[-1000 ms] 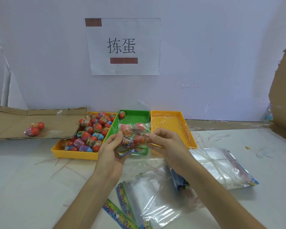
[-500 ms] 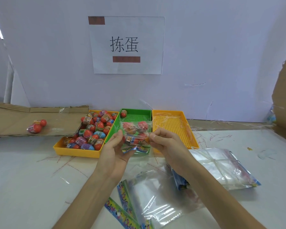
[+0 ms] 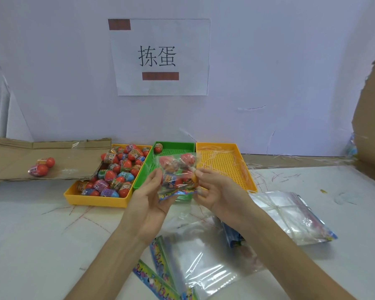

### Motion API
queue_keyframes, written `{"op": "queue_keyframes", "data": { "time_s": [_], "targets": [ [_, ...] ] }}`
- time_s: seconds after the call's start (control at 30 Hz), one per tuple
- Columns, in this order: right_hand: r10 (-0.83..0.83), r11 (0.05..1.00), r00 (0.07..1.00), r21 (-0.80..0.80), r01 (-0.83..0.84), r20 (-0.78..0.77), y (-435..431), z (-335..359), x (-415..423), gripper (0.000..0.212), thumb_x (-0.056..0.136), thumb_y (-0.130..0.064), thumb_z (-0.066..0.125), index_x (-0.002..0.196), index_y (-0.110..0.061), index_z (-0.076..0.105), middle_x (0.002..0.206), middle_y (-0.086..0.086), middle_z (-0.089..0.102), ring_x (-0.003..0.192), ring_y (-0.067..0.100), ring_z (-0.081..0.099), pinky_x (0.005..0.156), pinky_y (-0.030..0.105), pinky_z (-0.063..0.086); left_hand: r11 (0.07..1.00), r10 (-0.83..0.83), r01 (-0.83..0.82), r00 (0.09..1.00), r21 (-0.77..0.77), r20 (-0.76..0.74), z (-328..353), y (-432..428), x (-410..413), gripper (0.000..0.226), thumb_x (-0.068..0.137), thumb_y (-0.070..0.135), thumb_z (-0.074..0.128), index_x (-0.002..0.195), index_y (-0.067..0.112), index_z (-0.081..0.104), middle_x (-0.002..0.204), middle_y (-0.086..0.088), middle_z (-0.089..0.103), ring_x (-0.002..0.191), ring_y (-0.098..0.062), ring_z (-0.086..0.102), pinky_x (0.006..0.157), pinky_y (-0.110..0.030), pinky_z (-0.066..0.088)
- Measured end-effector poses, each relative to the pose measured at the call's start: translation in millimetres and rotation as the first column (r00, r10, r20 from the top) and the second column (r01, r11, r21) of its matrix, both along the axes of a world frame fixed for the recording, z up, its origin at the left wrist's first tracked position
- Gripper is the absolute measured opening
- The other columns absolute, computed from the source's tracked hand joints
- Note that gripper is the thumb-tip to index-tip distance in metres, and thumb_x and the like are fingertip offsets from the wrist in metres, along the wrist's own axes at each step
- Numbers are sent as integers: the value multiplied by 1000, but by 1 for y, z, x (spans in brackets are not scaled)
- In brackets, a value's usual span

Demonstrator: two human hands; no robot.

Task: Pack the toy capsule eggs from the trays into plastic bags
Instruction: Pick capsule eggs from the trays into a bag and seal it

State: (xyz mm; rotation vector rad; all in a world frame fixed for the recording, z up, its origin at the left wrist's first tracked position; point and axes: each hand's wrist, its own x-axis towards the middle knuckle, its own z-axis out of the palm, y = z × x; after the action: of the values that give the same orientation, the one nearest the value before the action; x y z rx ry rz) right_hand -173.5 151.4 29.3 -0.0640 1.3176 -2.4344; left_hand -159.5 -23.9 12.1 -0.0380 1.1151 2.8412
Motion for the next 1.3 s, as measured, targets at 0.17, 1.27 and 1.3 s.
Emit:
{"op": "queue_keyframes", "data": {
  "time_s": [0.17,1.27,1.3],
  "targets": [
    [39,997,999,-61,-38,17,2,3,0,34,80,-14,71,113,-5,70,100,8,72,83,22,71,73,30,60,996,-86,88,992,11,-89,-3,1,2,41,90,20,58,129,11,69,126,-10,70,110,-22,70,95,-37,57],
    [-198,848,840,343,405,-505,-11,-4,6,14,96,-24,66,99,-25,79,93,1,79,89,14,75,72,25,59,819,282,-368,926,-440,-250,-6,10,3,13,95,14,67,86,17,76,80,-1,73,73,-12,69,59,-25,57],
    [-205,836,826,344,427,-526,-12,-4,6,14,96,-24,65,99,-26,79,94,-1,79,89,13,75,71,24,59,822,292,-373,925,-430,-245,-6,11,3,14,95,17,67,86,20,77,83,-1,74,77,-12,69,63,-26,58]
  ]
}}
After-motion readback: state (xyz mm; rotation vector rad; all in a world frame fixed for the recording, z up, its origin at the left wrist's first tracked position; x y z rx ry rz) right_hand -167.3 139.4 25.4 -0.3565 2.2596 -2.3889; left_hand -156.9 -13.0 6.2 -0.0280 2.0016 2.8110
